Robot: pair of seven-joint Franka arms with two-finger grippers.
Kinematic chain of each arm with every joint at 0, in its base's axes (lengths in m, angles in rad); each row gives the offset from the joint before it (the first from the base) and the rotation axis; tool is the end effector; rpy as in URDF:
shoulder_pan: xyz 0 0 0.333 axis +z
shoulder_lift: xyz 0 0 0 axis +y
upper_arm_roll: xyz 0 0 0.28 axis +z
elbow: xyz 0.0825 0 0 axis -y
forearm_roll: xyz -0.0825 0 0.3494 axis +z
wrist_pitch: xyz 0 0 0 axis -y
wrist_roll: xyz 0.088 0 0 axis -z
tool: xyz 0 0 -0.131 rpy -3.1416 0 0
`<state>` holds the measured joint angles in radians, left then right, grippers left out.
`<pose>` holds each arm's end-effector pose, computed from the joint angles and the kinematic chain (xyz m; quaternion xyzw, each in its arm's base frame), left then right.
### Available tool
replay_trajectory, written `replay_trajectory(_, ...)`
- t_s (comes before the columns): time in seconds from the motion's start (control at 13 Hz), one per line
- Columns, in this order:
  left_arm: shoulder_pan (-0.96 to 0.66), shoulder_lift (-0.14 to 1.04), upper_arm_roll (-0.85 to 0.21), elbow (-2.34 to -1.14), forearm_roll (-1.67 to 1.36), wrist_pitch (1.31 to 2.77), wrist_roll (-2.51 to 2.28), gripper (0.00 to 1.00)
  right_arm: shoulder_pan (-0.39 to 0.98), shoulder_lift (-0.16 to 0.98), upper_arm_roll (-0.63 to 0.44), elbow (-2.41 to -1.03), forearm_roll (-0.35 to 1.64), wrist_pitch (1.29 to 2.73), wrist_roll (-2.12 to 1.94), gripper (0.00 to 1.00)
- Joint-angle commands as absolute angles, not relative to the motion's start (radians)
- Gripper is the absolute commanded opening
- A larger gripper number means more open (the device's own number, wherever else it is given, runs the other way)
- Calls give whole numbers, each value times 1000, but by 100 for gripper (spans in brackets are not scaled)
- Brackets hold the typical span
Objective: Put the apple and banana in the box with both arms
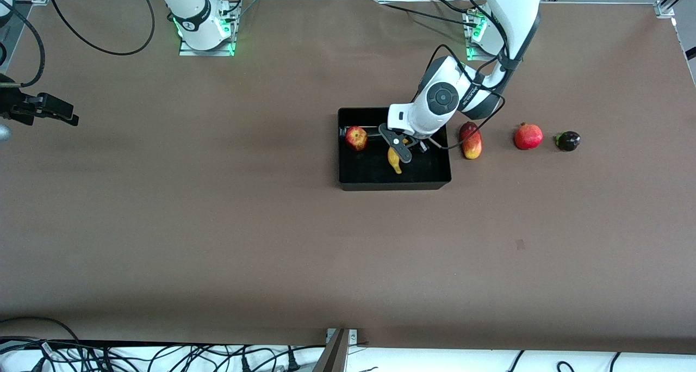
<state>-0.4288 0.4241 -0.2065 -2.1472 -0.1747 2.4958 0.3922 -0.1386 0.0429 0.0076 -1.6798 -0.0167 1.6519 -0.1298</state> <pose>0.4216 -0.3179 0.1724 0.9026 -0.4189 -0.0467 0.0874 0.5260 -0.0714 0.5010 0.9993 0.0004 -0.0361 0.0035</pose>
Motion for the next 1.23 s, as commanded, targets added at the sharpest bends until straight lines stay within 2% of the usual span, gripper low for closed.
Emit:
replay_trajectory(0.0, -436, 425, -202, -2126, -181, 2491, 408, 100, -147, 81, 9, -1632, -3, 1664, -132, 100)
replay_trajectory(0.23, -393, 335, -192, -2118, -183, 2444, 402, 100, -143, 84, 9, -1617, -3, 1660, -132, 100)
replay_trajectory(0.46, -277, 258, -189, -1956, -183, 2187, 405, 100, -147, 86, 8, -1617, -3, 1657, -138, 100)
replay_trajectory(0.85, -128, 115, -180, -1866, -169, 1938, 356, 100, -146, 86, 6, -1617, -2, 1655, -135, 100)
replay_trajectory(1.15, -63, 58, -121, -1737, -103, 1660, 217, 100, -141, 86, 6, -1617, -2, 1658, -127, 100)
